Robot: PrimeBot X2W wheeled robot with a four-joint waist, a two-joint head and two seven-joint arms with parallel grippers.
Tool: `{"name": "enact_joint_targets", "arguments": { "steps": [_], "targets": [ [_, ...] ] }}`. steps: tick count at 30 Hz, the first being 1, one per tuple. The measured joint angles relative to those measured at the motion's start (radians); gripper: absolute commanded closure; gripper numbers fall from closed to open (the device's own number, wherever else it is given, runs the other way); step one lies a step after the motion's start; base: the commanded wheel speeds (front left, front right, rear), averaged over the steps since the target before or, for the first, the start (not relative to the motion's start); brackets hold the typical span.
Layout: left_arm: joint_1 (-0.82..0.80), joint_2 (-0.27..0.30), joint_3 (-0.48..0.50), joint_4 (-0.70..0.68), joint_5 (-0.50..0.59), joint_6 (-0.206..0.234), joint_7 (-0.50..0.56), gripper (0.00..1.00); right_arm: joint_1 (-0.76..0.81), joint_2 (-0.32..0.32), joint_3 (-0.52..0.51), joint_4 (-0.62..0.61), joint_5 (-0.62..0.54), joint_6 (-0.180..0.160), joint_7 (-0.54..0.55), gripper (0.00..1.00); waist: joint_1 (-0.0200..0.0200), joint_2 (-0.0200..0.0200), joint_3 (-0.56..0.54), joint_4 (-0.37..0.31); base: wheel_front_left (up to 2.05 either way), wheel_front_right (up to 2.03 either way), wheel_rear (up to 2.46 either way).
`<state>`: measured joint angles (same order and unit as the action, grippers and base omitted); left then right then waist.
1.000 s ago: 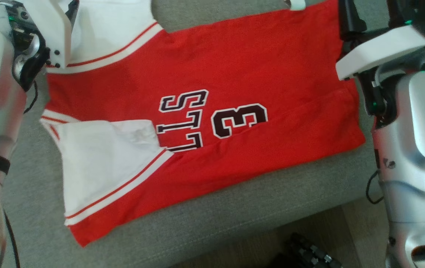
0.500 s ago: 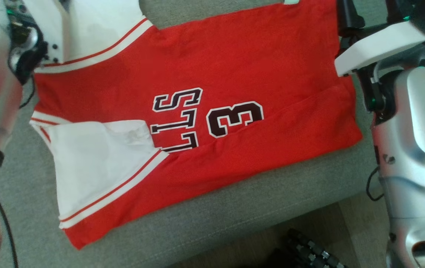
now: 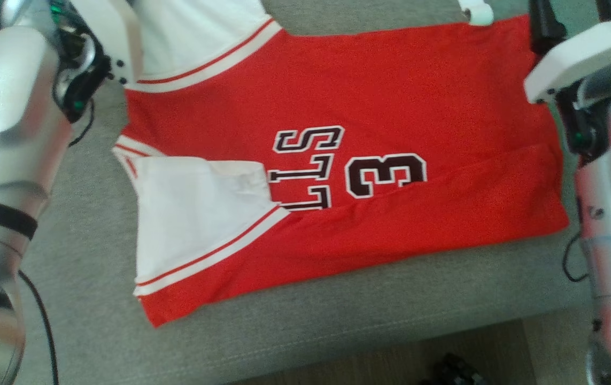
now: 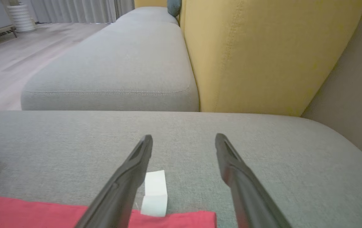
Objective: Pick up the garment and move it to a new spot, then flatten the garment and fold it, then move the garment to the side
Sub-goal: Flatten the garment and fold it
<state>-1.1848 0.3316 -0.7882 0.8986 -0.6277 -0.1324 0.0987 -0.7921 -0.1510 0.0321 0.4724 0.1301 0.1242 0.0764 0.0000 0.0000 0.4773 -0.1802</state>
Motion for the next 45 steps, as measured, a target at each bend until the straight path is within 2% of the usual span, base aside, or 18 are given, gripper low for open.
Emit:
{"name": "enact_joint_targets", "arguments": {
  "steps": [4,13,23,32,33,34,39,45],
  "targets": [
    [0.006,-0.005,-0.037,-0.062,-0.022,0.0,-0.031,1.0,-0.002,-0.039,-0.035,0.092,0.002,0.0,0.06,0.0,0.0,0.0,-0.017,0.043,0.0,0.0,0.0],
    [0.063,-0.006,-0.074,-0.176,-0.044,0.001,-0.067,1.0,-0.023,-0.123,-0.041,0.277,0.005,0.0,0.193,0.0,0.0,0.0,-0.043,0.116,0.0,0.0,0.0],
    [0.079,0.002,-0.081,-0.26,-0.045,0.018,-0.063,1.0,-0.044,-0.152,-0.047,0.37,0.018,0.0,0.191,0.0,0.0,0.0,-0.036,0.136,0.0,0.0,0.0],
    [0.079,0.012,-0.082,-0.3,-0.055,0.036,-0.046,1.0,-0.111,-0.173,-0.013,0.444,0.037,0.0,0.197,0.0,0.0,0.0,-0.007,0.148,0.0,0.0,0.0],
    [0.079,0.013,-0.083,-0.301,-0.055,0.036,-0.046,1.0,-0.121,-0.174,-0.015,0.456,0.041,0.0,0.21,0.27,0.0,0.0,-0.006,0.148,0.0,0.0,0.0],
    [0.079,0.015,-0.083,-0.301,-0.055,0.037,-0.046,1.0,-0.131,-0.174,-0.015,0.462,0.04,0.0,0.217,0.99,0.0,0.0,-0.006,0.148,0.0,0.0,0.0],
    [0.079,0.032,-0.083,-0.299,-0.052,0.054,-0.052,1.0,-0.144,-0.162,-0.036,0.479,0.045,0.0,0.214,1.0,0.0,0.0,-0.004,0.14,0.0,0.0,0.0],
    [0.071,0.036,-0.076,-0.278,-0.051,0.073,-0.086,1.0,-0.162,-0.16,-0.067,0.481,0.026,0.0,0.128,1.0,0.0,0.0,0.008,0.136,0.0,0.0,0.0]
  ]
}}
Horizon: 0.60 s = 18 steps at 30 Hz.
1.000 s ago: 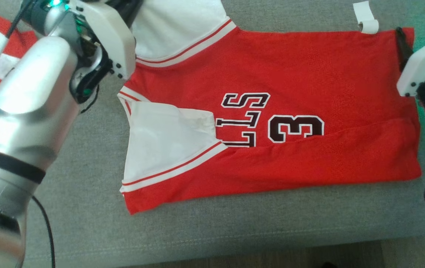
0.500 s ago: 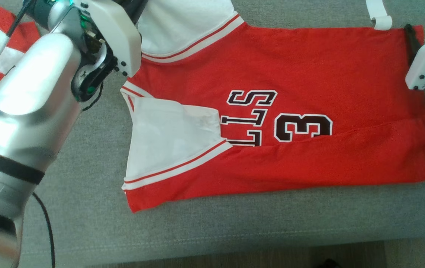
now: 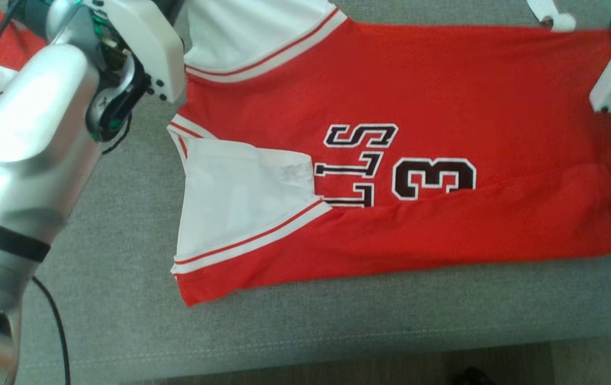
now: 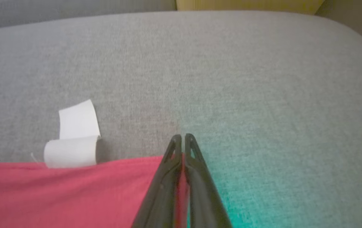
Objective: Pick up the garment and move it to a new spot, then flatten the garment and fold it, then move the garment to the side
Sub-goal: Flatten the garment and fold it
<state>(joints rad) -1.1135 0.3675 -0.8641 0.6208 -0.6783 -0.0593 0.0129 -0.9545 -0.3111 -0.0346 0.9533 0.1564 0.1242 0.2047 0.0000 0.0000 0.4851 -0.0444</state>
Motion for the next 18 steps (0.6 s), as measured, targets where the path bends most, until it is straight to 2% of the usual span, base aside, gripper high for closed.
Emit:
{"name": "enact_joint_targets", "arguments": {
  "steps": [11,15,18],
  "targets": [
    [-0.089,-0.008,0.036,0.081,0.031,0.043,-0.117,1.0,-0.11,0.021,-0.007,-0.007,-0.017,0.0,-0.179,1.0,0.0,0.0,0.035,-0.007,0.0,0.0,0.0],
    [-0.14,-0.033,0.042,0.131,0.053,0.065,-0.183,1.0,-0.166,0.029,-0.009,0.005,-0.017,0.0,-0.241,1.0,0.0001,0.0,0.049,-0.006,0.0,0.0,0.0],
    [-0.16,-0.054,0.041,0.168,0.055,0.063,-0.202,1.0,-0.19,0.036,0.0,0.02,-0.017,0.0,-0.275,1.0,0.0001,0.0,0.051,-0.002,0.0,0.0,0.0]
  ]
}}
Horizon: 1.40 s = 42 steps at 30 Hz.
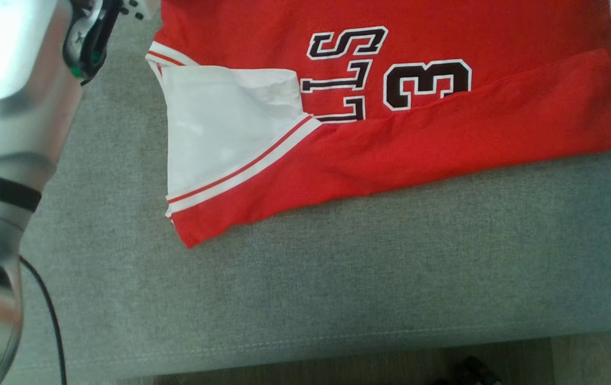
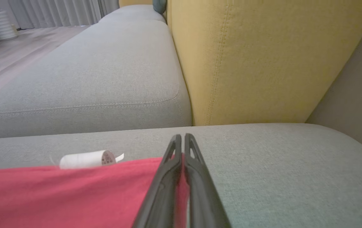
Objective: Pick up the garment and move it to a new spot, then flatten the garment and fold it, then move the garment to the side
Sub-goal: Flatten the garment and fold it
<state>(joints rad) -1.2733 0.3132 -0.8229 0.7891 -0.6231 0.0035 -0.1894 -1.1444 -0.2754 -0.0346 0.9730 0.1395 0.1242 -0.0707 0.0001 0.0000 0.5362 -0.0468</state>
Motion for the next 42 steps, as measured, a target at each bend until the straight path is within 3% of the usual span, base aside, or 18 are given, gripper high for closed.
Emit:
{"name": "enact_joint_targets", "arguments": {
  "steps": [9,19,31,42],
  "targets": [
    [0.055,-0.007,-0.044,0.041,0.025,-0.05,-0.039,1.0,0.048,-0.011,0.054,0.04,0.07,0.0,-0.075,1.0,-0.0001,0.0,-0.053,0.015,0.0,0.0,0.0],
    [0.245,0.051,-0.105,-0.085,0.024,-0.061,-0.008,1.0,0.226,-0.049,0.141,0.028,0.209,0.0,-0.011,1.0,-0.0001,0.0001,-0.169,0.045,0.0,0.0,0.0],
    [0.493,0.193,-0.193,-0.443,0.007,0.007,0.151,1.0,0.399,-0.126,0.221,-0.029,0.31,0.0,0.137,1.0,-0.0002,0.0001,-0.282,0.078,0.0,0.0,0.0],
    [0.603,0.253,-0.241,-0.589,0.001,0.055,0.228,1.0,0.459,-0.148,0.261,-0.063,0.326,0.0,0.223,1.0,-0.0002,0.0001,-0.295,0.072,0.0,0.0,0.0]
  ]
}}
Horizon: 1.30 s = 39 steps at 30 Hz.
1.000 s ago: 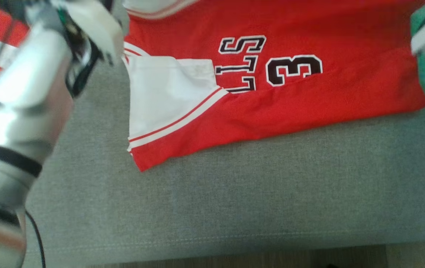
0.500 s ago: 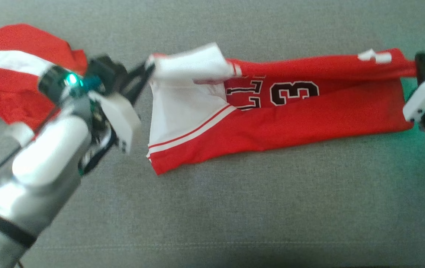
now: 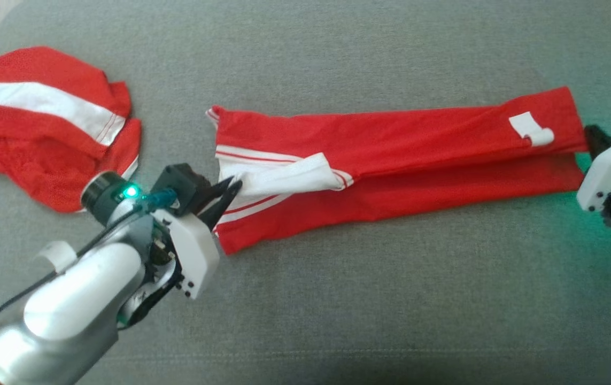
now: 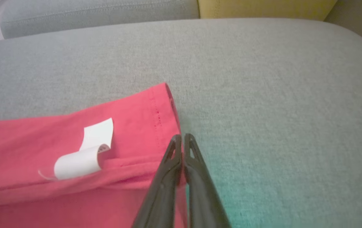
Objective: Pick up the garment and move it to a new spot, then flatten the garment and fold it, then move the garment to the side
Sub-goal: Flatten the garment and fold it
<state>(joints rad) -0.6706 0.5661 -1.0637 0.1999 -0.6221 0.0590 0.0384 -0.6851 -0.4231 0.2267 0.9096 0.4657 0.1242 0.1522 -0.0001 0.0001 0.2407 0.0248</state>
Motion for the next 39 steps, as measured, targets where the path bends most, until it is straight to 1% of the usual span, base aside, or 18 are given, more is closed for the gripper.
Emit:
{"name": "enact_joint_targets", "arguments": {
  "steps": [6,7,8,9,12,15,16,18,19,20,24,26,28,31,34,36,39],
  "targets": [
    [0.028,0.005,-0.025,-0.001,-0.005,0.006,0.023,1.0,0.026,-0.004,0.042,-0.039,0.022,0.0,0.075,1.0,0.0,0.0,-0.011,-0.022,0.0,0.0,0.0],
    [0.036,0.004,-0.026,0.002,-0.009,0.011,0.024,0.96,0.029,-0.006,0.047,-0.044,0.027,0.0,0.089,0.52,0.0,0.0,-0.014,-0.026,0.0,0.0,0.0],
    [0.043,0.004,-0.026,0.007,-0.015,0.019,0.026,0.44,0.034,-0.009,0.051,-0.051,0.026,0.0,0.093,0.0,0.0,0.0,-0.016,-0.029,0.0,0.0,0.0],
    [0.05,0.003,-0.026,0.013,-0.015,0.027,0.025,0.0,0.042,-0.011,0.045,-0.058,0.027,0.0,0.093,0.0,0.0,0.0,-0.019,-0.032,0.0,0.0,0.0],
    [0.061,-0.001,-0.025,0.037,-0.014,0.05,0.007,0.0,0.051,-0.009,-0.01,-0.057,0.062,0.0,0.089,0.0,0.0,0.0,-0.028,-0.039,0.0,0.0,0.0],
    [0.065,-0.015,-0.012,0.064,-0.014,0.082,-0.041,0.0,0.052,-0.011,-0.039,-0.074,0.058,0.0,0.056,0.0,0.0,0.0,-0.039,-0.043,0.0,0.0,0.0],
    [0.067,-0.022,-0.003,0.071,-0.014,0.098,-0.056,0.0,0.053,-0.011,-0.044,-0.086,0.052,0.0,0.04,0.0,0.0,0.0,-0.043,-0.043,0.0,0.0,0.0],
    [0.07,-0.039,0.029,0.087,-0.011,0.148,-0.106,0.0,0.056,-0.009,-0.059,-0.125,0.042,0.0,-0.006,0.0,0.0,0.0,-0.052,-0.043,0.0,0.0,0.0],
    [0.072,-0.049,0.053,0.091,-0.016,0.172,-0.131,0.0,0.058,-0.007,-0.069,-0.145,0.04,0.0,-0.032,0.0,0.0,0.0,-0.057,-0.043,0.0,0.0,0.0],
    [0.075,-0.075,0.099,0.091,-0.035,0.209,-0.188,0.0,0.068,-0.004,-0.074,-0.19,0.028,0.0,-0.081,0.0,0.0,0.0,-0.068,-0.042,0.0,0.0,0.0],
    [0.1,-0.13,0.203,0.079,-0.09,0.265,-0.27,0.0,0.109,0.021,-0.092,-0.29,0.005,0.0,-0.186,0.0,0.0,0.0,-0.086,-0.036,0.0,0.0,0.0],
    [0.132,-0.152,0.264,0.06,-0.101,0.289,-0.287,0.0,0.139,0.044,-0.102,-0.34,-0.013,0.0,-0.244,0.0,0.0,0.0,-0.095,-0.032,0.0,0.0,0.0],
    [0.172,-0.178,0.333,0.029,-0.084,0.309,-0.288,0.0,0.174,0.061,-0.103,-0.388,-0.048,0.0,-0.297,0.0,0.0,0.0,-0.103,-0.028,0.0,0.0,0.0],
    [0.243,-0.243,0.47,-0.06,-0.014,0.309,-0.288,0.0,0.234,0.096,-0.106,-0.448,-0.088,0.0,-0.352,0.0,0.0,0.0,-0.113,-0.022,0.0,0.0,0.0],
    [0.33,-0.312,0.571,-0.115,0.076,0.28,-0.288,0.0,0.295,0.136,-0.115,-0.5,-0.137,0.0,-0.378,0.0,0.0,0.0,-0.119,-0.017,0.0,0.0,0.0],
    [0.399,-0.363,0.644,-0.139,0.12,0.255,-0.293,0.0,0.33,0.165,-0.135,-0.525,-0.167,0.0,-0.389,0.0,0.0,0.0,-0.121,-0.014,0.0,0.0,0.0],
    [0.478,-0.427,0.723,-0.151,0.19,0.196,-0.294,0.0,0.371,0.195,-0.147,-0.543,-0.209,0.0,-0.393,0.0,0.0,0.0,-0.119,-0.01,0.0,0.0,0.0]
  ]
}}
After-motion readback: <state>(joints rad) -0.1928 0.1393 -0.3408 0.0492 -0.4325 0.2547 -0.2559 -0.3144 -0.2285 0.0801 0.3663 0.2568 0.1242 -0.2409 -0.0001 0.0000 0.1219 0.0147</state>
